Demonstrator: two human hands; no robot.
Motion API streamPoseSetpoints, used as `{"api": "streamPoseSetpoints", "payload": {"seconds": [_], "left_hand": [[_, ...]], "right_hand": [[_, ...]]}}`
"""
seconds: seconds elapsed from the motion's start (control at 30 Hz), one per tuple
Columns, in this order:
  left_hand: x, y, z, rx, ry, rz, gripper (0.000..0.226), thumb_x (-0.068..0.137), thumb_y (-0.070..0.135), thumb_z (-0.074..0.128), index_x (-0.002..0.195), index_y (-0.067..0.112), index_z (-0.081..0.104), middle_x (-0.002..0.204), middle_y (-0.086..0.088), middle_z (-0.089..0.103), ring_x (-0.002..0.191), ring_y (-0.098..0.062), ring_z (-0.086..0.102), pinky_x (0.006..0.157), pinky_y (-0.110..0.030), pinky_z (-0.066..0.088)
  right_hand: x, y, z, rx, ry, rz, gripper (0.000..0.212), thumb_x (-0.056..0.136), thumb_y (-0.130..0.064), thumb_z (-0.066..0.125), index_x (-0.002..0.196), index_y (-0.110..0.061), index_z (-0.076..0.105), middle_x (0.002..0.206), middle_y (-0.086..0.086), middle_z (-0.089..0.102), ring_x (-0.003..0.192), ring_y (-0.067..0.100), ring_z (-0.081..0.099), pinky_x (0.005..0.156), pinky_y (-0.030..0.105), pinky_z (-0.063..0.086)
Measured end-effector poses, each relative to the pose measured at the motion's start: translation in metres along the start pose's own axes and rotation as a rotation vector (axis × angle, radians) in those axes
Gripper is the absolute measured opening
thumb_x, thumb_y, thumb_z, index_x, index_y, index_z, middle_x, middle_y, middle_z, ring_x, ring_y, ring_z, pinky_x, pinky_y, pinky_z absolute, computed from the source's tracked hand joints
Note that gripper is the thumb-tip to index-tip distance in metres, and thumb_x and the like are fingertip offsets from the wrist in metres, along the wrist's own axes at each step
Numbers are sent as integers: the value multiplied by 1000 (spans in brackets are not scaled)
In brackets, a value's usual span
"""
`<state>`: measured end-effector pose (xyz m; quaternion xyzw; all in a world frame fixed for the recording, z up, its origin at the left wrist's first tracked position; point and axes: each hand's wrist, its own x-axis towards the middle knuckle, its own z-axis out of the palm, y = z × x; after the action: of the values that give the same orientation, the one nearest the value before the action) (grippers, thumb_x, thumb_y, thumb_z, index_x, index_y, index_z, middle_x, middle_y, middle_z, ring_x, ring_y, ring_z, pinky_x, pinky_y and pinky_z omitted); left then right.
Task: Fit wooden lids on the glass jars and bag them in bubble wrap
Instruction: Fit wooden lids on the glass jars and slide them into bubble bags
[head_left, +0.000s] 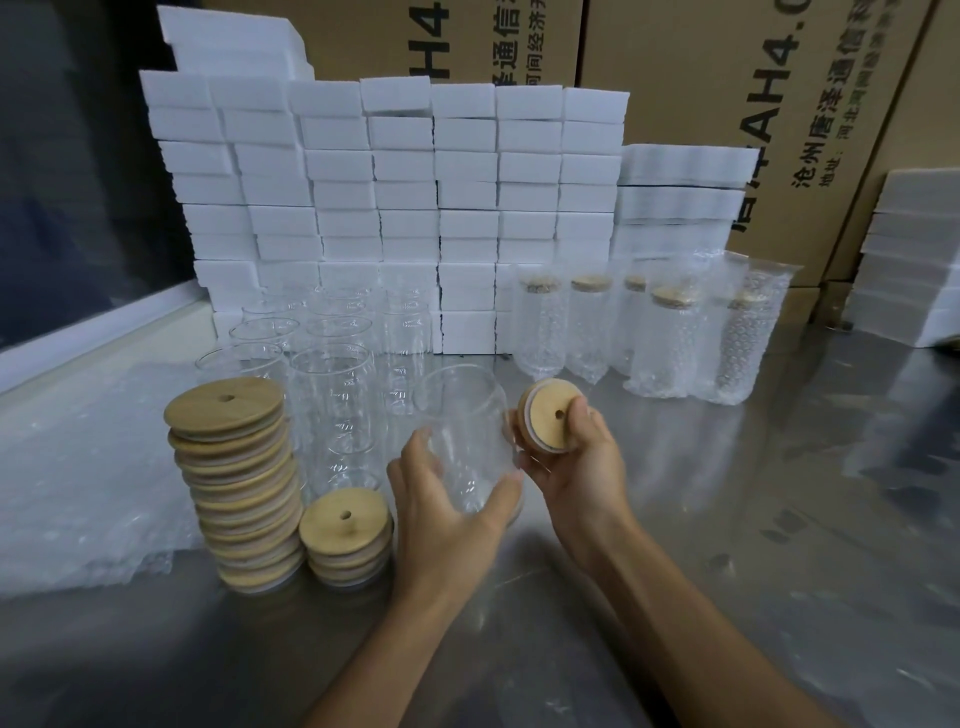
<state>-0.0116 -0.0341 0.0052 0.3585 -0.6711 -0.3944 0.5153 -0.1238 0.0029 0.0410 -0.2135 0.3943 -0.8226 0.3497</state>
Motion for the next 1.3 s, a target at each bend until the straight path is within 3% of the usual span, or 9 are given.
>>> {"api": "streamPoseSetpoints", "payload": {"seconds": [0.17, 0.27, 0.37, 0.43, 0.7, 0.77, 0.93, 1.13, 1.3], "left_hand": [[-6, 3, 3, 79, 23, 145, 77, 52, 60, 81, 113, 53, 33, 104, 28, 36, 93, 4, 50, 74, -5, 41], [-9, 7, 1, 172, 19, 223, 81, 53, 69, 71, 122, 47, 36, 109, 26, 39, 98, 0, 52, 76, -15, 45], [-11, 14, -1, 280, 26, 239, 96, 52, 72, 67, 136, 46, 29, 117, 20, 55, 99, -10, 59, 81, -33, 52], [-10, 19, -3, 383, 42, 275, 99, 52, 68, 68, 140, 43, 28, 111, 12, 64, 92, -18, 63, 81, -41, 52], [-11, 28, -10, 759, 47, 370, 96, 53, 58, 73, 140, 26, 47, 94, 1, 64, 84, -25, 62, 74, -38, 40], [-11, 29, -10, 776, 56, 365, 98, 52, 57, 77, 139, 26, 48, 94, 1, 64, 83, -25, 63, 73, -38, 40], [-9, 29, -14, 746, 48, 347, 96, 54, 59, 77, 140, 27, 46, 96, 2, 65, 88, -25, 63, 76, -39, 40], [-5, 27, -17, 682, 44, 325, 95, 53, 63, 67, 139, 28, 47, 96, 3, 66, 89, -24, 65, 79, -39, 41], [-3, 25, -21, 535, -6, 221, 99, 48, 73, 63, 139, 41, 39, 96, 13, 65, 82, -18, 63, 79, -39, 51]], "right_hand": [[-4, -2, 4, -29, 30, -86, 18, 108, -34, 42, 105, -20, 54, 89, 9, 75, 74, 27, 76, 50, 23, 44], [-6, -3, 4, -99, 54, -160, 17, 107, -36, 45, 106, -25, 58, 90, 4, 75, 83, 24, 76, 57, 23, 50], [-7, -2, 5, -151, 87, -214, 16, 105, -35, 50, 108, -28, 64, 105, 6, 74, 95, 25, 73, 65, 25, 53], [-6, -3, 3, -177, 99, -251, 18, 105, -31, 52, 104, -29, 70, 103, 2, 74, 92, 20, 70, 68, 26, 52], [-12, -11, 1, -359, 1, -551, 13, 99, -15, 60, 104, -11, 71, 103, 3, 77, 101, 16, 73, 88, 24, 55], [-16, -9, 3, -435, -21, -604, 14, 95, -20, 60, 100, -15, 72, 102, 2, 76, 102, 18, 72, 90, 30, 54], [-21, -6, 6, -480, -68, -640, 12, 94, -18, 62, 95, -21, 74, 96, -1, 75, 93, 11, 71, 84, 22, 51], [-18, -4, 3, -442, -66, -567, 13, 97, -6, 64, 101, -6, 76, 96, 0, 78, 97, 13, 72, 88, 24, 52], [-16, -5, 1, -393, -105, -465, 32, 88, -30, 66, 107, -6, 77, 102, 4, 78, 103, 14, 71, 87, 22, 52]]}}
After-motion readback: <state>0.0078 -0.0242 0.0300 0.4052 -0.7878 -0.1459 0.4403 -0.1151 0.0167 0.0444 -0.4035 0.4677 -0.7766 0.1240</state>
